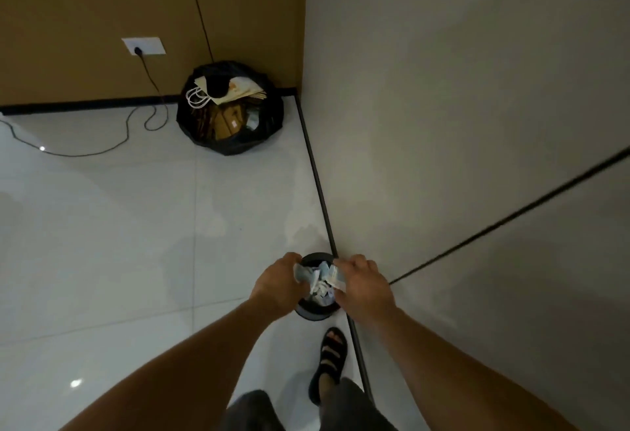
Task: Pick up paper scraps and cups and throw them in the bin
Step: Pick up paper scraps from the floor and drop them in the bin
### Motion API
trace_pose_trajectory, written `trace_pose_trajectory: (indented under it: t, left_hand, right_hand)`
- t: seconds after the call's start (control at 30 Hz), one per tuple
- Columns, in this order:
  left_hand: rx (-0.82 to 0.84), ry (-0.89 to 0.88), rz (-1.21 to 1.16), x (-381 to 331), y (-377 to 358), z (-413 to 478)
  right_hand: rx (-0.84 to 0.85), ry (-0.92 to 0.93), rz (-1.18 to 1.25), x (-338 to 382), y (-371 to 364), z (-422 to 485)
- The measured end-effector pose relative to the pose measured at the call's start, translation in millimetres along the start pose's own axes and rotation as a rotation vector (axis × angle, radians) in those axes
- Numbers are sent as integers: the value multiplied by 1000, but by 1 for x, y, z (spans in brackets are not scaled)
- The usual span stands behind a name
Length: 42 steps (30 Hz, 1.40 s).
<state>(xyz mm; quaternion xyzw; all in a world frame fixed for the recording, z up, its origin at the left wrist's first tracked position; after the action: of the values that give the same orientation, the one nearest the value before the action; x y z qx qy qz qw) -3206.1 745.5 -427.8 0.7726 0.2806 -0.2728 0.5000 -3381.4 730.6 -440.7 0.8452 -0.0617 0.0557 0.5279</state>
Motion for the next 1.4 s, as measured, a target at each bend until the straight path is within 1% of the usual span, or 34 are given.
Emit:
trace_pose_trajectory:
  t: [0.13, 0.23, 0.43, 0.5, 0.57, 0.67, 0.77, 0.87, 0.93, 1.03, 1.17, 1.3, 1.4]
  left_hand:
    - [14, 73, -39, 47, -35, 67]
    - [7, 76, -43, 96, -76, 119]
    - [-31, 48, -110, 204, -185, 226]
    - [-36, 47, -119, 237, -223, 253]
    - [-29, -1, -10, 269, -256, 268]
    - [6, -92, 238, 306, -287, 273]
    - [108, -133, 339, 323, -301, 270]
    - [196, -127, 330, 323, -295, 264]
    - [224, -97, 310, 314, -280, 259]
    - [205, -76, 334, 295, -238, 250]
    - [207, -4, 353, 268, -163, 223]
    - [129, 75, 341, 232, -87, 175]
    - [49, 124, 337, 208, -37, 127]
  right_hand:
    - [98, -38, 2, -3, -48, 73]
    - [116, -51, -7, -9, -100, 131]
    - [96, -127, -25, -45, -237, 237]
    - [116, -156, -29, -60, -284, 262]
    - [123, -175, -18, -70, -325, 282]
    - [99, -186, 26, -76, -367, 297]
    - [79, -167, 33, -76, -385, 294]
    - [91, -148, 15, -76, -382, 284]
    - [93, -148, 14, -75, -368, 276]
    - [100, -140, -7, -63, -334, 263]
    - [160, -117, -35, -28, -273, 238]
    - [203, -50, -62, 22, -197, 205]
    - [203, 22, -97, 61, -144, 176]
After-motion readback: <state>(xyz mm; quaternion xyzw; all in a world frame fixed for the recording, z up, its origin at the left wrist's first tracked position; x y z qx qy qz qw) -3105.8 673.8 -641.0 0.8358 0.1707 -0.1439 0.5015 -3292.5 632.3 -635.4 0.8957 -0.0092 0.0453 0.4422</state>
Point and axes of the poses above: each hand's wrist, its own z-axis towards the middle knuckle, its own y-axis out of the back of the hand, x = y × z, the point moved 3 cm from there along z, towards the middle knuckle, and after that the axes turned 14 degrees about -y, right-handed, at the moved point
